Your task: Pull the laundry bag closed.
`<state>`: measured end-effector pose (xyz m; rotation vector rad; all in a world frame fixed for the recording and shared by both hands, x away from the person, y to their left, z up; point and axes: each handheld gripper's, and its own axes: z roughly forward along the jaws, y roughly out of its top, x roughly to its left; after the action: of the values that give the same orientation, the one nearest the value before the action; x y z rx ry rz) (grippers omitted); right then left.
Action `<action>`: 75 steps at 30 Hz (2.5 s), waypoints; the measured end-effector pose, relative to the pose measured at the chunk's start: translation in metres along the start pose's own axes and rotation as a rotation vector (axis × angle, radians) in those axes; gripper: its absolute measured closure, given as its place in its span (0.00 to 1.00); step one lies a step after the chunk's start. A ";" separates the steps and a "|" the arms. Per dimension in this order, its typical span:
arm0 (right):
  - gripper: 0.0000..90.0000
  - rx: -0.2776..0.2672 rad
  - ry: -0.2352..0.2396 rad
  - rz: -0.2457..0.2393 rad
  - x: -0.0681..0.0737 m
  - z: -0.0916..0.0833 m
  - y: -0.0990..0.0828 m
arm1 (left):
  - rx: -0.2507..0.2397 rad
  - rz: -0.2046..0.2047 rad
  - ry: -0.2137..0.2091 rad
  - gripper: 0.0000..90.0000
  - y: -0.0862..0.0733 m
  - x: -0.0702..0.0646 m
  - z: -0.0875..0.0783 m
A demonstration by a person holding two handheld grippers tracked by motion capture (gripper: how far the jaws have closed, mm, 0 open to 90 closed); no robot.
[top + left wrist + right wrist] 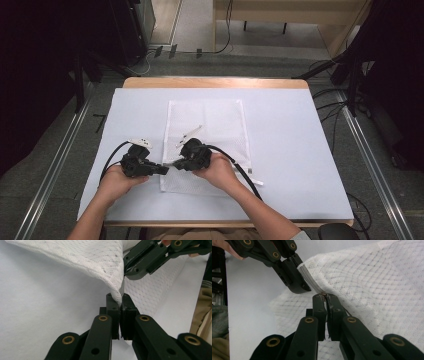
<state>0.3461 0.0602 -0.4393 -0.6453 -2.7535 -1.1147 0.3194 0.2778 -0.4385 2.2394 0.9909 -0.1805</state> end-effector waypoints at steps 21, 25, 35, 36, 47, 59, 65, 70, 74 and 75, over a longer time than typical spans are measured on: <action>0.98 0.048 -0.012 -0.056 -0.006 -0.020 -0.015 | -0.016 0.029 0.000 0.98 -0.003 -0.006 -0.005; 0.98 0.019 -0.004 -0.035 -0.008 -0.023 -0.019 | -0.017 0.024 0.001 0.98 -0.003 -0.004 -0.006; 0.98 0.020 -0.023 -0.008 -0.018 -0.025 -0.023 | -0.019 0.019 0.009 0.98 -0.006 -0.001 -0.009; 0.98 0.020 -0.023 -0.006 -0.019 -0.025 -0.024 | -0.020 0.018 0.009 0.98 -0.006 -0.001 -0.009; 0.98 0.022 -0.027 0.012 -0.023 -0.029 -0.028 | -0.024 0.011 0.009 0.98 -0.007 0.000 -0.011; 0.98 0.020 -0.031 0.018 -0.025 -0.032 -0.031 | -0.020 0.013 0.010 0.98 -0.008 0.000 -0.011; 0.98 0.020 -0.030 0.032 -0.026 -0.034 -0.034 | -0.020 0.011 0.008 0.98 -0.008 0.000 -0.011; 0.98 0.020 -0.039 0.030 -0.027 -0.038 -0.036 | -0.018 0.013 0.009 0.98 -0.009 0.001 -0.011; 0.98 0.023 -0.043 0.046 -0.030 -0.041 -0.040 | -0.009 0.018 0.018 0.98 -0.009 0.000 -0.010; 0.98 0.026 -0.044 0.046 -0.031 -0.042 -0.041 | -0.008 0.018 0.018 0.98 -0.009 0.000 -0.010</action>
<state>0.3541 -0.0053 -0.4424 -0.7351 -2.7700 -1.0660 0.3120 0.2887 -0.4353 2.2455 0.9789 -0.1487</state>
